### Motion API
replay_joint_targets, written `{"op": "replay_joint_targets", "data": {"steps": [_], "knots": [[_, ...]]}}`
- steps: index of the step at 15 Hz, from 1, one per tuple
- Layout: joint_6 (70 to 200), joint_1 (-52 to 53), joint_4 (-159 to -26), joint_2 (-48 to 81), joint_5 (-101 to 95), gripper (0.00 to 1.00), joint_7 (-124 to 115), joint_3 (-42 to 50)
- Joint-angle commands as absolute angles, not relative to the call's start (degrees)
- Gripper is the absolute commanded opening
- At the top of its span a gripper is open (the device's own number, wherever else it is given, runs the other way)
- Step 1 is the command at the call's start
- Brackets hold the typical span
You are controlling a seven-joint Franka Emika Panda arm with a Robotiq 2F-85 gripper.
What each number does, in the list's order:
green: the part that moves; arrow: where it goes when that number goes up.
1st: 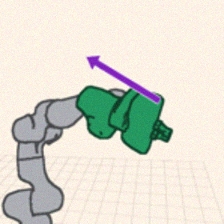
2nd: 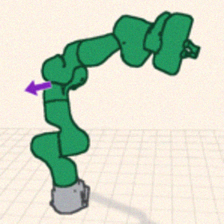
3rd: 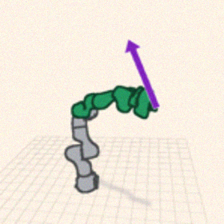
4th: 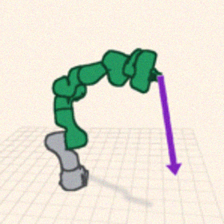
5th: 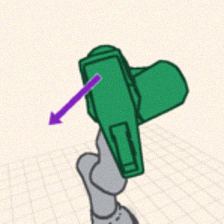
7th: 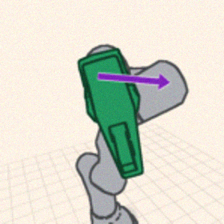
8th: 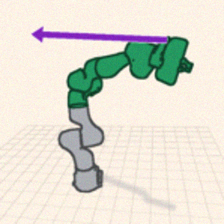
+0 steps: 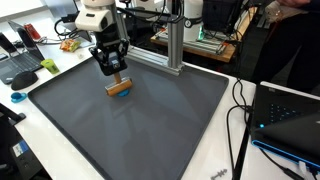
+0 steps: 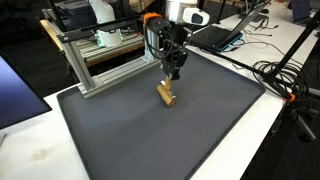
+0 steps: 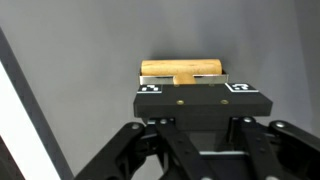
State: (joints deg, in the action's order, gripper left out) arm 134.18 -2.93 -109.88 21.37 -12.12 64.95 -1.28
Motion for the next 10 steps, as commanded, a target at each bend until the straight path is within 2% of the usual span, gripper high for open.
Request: {"op": "replay_joint_targets", "data": {"steps": [1,10], "knots": [[133.77,-2.64,-109.15,23.77,-12.41,0.22,64.71,-2.05],[133.97,-2.74,-109.1,23.51,-10.75,0.22,65.84,-3.59]]}}
